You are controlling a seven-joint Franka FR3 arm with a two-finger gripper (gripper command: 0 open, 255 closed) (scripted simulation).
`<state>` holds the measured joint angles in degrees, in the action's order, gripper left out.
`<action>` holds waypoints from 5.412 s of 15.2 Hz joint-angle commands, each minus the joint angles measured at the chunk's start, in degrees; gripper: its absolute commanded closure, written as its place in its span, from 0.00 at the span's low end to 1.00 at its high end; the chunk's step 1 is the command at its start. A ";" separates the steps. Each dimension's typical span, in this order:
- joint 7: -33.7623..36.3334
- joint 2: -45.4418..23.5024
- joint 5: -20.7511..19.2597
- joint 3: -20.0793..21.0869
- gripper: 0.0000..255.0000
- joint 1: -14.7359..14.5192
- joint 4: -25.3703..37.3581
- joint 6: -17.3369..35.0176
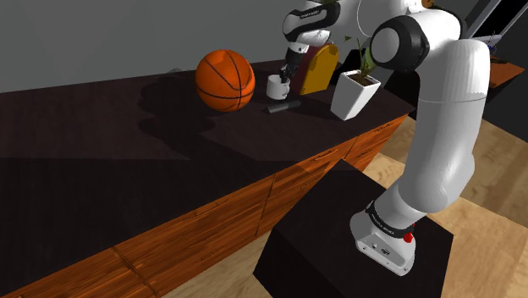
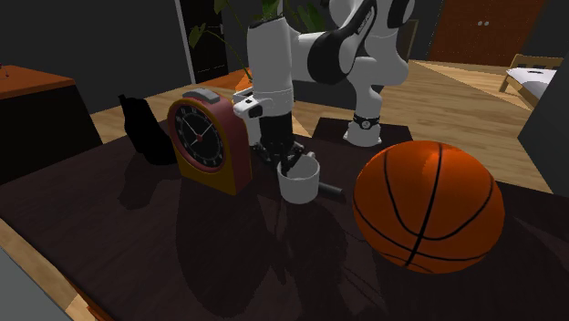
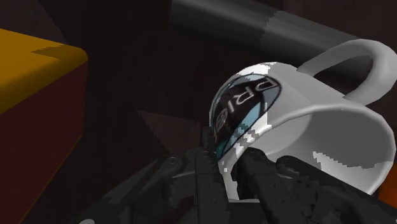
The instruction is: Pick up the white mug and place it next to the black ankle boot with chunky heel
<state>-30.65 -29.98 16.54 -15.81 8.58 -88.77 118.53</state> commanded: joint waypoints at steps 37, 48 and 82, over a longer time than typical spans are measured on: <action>4.57 1.67 -1.89 -1.04 1.00 2.16 26.95 -28.10; 3.50 -0.34 -1.04 -1.28 1.00 5.56 37.23 -36.55; -31.15 0.87 2.07 -10.11 1.00 31.52 30.70 -36.64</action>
<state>-61.65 -29.39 18.74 -25.89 40.41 -56.75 80.84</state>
